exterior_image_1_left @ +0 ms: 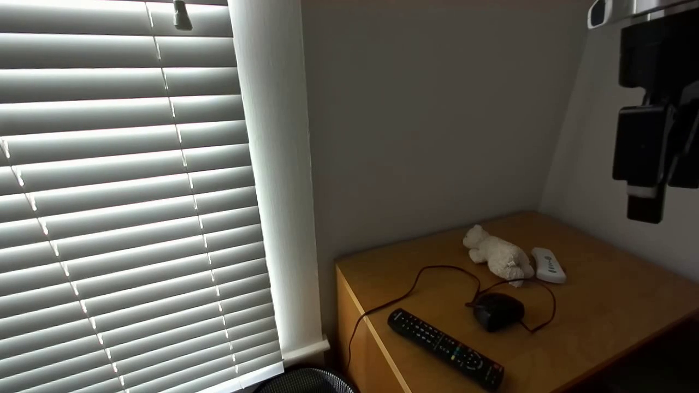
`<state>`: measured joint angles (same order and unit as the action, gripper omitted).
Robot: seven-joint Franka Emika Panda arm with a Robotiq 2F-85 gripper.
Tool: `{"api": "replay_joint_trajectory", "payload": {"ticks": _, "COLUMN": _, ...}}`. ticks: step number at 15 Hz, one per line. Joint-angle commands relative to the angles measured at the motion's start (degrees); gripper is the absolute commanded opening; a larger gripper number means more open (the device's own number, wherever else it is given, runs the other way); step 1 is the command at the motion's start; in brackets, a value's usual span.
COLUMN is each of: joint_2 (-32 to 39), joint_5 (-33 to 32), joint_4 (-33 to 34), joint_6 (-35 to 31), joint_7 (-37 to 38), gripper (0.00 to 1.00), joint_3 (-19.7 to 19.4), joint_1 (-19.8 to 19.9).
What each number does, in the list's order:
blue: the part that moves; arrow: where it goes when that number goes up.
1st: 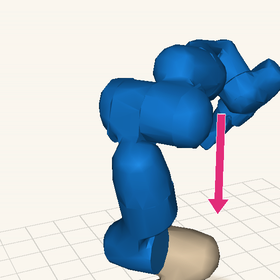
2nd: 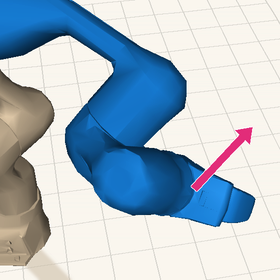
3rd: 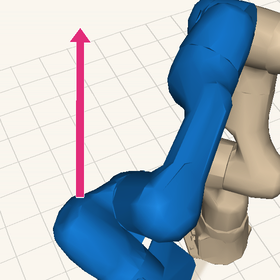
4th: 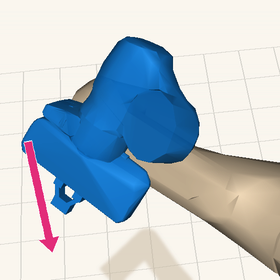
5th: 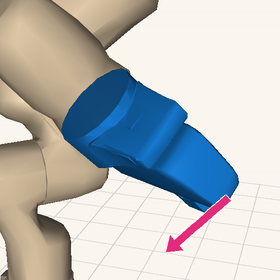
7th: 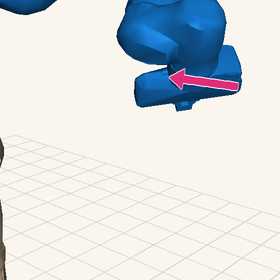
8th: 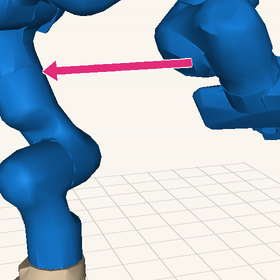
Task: Push a button on the adapter
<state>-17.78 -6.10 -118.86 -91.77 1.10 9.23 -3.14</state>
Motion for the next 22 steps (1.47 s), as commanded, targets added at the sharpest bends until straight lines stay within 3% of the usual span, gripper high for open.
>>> {"api": "replay_joint_trajectory", "payload": {"ticks": 1, "joint_2": 0.3, "joint_5": 0.9, "joint_4": -3.2, "joint_6": -6.6, "joint_7": -3.9, "gripper": 1.0, "joint_3": -3.3, "joint_1": -0.5}}
{"api": "replay_joint_trajectory", "payload": {"ticks": 8, "joint_2": 3.1, "joint_5": 3.5, "joint_4": -10.3, "joint_6": -24.3, "joint_7": -9.5, "gripper": 1.0, "joint_3": -9.5, "joint_1": 1.2}}
{"api": "replay_joint_trajectory", "payload": {"ticks": 15, "joint_2": 9.5, "joint_5": 7.4, "joint_4": -16.4, "joint_6": -45.3, "joint_7": -9.2, "gripper": 1.0, "joint_3": -11.5, "joint_1": 2.3}}
{"api": "replay_joint_trajectory", "payload": {"ticks": 20, "joint_2": 15.4, "joint_5": 13.3, "joint_4": -17.2, "joint_6": -49.9, "joint_7": -12.2, "gripper": 1.0, "joint_3": -12.0, "joint_1": 2.9}}
{"api": "replay_joint_trajectory", "payload": {"ticks": 22, "joint_2": 14.8, "joint_5": 11.5, "joint_4": -16.8, "joint_6": -48.6, "joint_7": -10.5, "gripper": 1.0, "joint_3": -11.3, "joint_1": 3.1}}
